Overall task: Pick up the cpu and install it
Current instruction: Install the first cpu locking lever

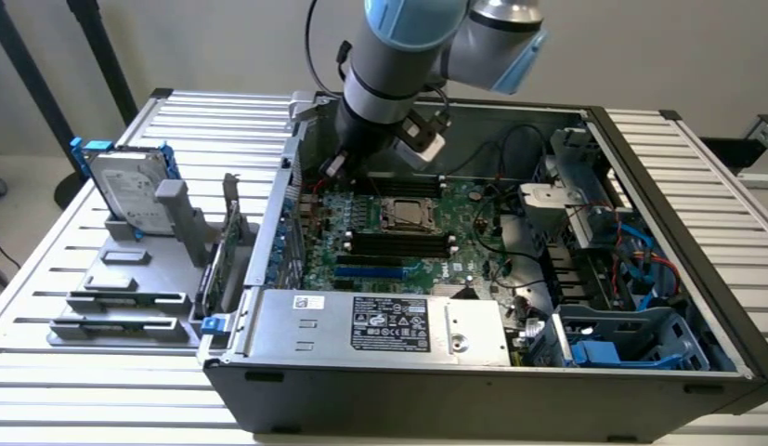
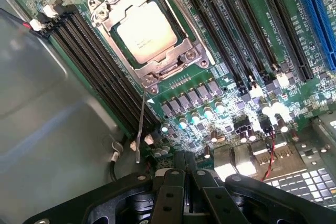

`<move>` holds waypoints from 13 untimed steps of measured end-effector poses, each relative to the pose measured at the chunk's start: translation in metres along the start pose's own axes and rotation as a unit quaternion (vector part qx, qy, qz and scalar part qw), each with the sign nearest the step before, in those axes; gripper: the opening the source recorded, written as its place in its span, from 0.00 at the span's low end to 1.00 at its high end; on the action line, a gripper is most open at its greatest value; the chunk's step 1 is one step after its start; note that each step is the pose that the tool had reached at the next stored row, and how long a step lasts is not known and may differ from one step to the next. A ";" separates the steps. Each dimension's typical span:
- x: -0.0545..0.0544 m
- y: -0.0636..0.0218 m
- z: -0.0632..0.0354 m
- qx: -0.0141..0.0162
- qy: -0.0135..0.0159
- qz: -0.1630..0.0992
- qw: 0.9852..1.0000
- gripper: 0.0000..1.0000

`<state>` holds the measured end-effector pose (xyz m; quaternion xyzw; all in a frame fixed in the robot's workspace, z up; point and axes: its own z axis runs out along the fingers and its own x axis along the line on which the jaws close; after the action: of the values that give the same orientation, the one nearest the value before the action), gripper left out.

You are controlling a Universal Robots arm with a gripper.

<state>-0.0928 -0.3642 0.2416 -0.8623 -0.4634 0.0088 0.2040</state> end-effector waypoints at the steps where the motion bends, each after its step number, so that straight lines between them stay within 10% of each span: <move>1: 0.001 -0.0007 0.0004 -0.001 0.001 0.001 1.000 0.11; 7: 0.005 -0.0030 0.0020 -0.008 0.008 0.006 1.000 0.11; 13: 0.005 -0.0035 0.0022 -0.014 0.026 0.017 0.999 0.11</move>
<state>-0.0932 -0.3577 0.2416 -0.8726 -0.4437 -0.0167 0.2034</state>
